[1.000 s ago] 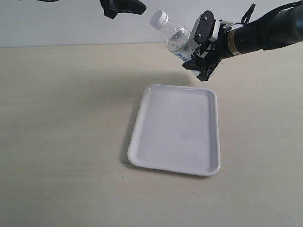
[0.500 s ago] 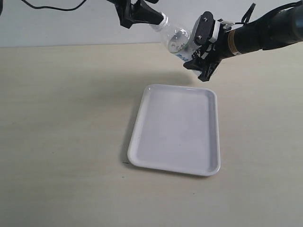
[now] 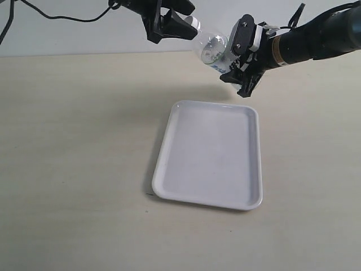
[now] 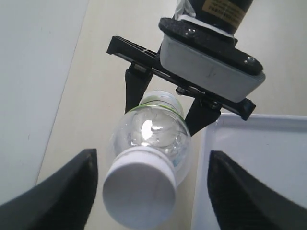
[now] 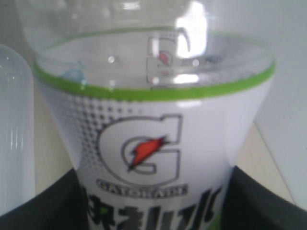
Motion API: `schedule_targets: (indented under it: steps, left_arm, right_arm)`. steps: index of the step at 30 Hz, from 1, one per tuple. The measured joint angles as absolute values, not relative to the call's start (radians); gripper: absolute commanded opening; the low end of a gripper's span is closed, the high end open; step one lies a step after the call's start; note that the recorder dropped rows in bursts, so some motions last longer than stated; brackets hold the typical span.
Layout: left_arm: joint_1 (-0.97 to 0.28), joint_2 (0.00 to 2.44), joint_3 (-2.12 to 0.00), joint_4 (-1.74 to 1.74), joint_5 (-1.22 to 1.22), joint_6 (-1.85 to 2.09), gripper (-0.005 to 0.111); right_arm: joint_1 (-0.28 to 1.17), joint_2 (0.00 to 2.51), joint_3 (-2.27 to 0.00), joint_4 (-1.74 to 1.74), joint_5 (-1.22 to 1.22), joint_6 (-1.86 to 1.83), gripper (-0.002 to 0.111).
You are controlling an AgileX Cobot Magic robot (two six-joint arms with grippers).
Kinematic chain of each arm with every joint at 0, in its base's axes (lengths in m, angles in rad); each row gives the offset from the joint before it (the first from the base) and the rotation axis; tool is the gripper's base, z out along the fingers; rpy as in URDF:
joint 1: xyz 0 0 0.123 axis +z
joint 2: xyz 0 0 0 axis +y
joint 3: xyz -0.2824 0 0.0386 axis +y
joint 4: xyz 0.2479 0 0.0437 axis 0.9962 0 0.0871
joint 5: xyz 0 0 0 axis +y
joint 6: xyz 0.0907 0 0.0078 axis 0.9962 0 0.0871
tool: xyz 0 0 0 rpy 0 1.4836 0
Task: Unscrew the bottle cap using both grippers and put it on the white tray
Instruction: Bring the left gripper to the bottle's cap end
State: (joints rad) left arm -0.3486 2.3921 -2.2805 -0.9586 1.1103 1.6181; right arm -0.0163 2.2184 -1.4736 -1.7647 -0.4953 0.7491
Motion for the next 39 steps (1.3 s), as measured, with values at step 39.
schedule_targets:
  steps: [39]
  left_arm:
    - [-0.349, 2.406, -2.248, -0.941, 1.031, 1.600, 0.063]
  right_arm:
    - [-0.016, 2.218, -1.474, -1.765, -0.495, 0.749, 0.000]
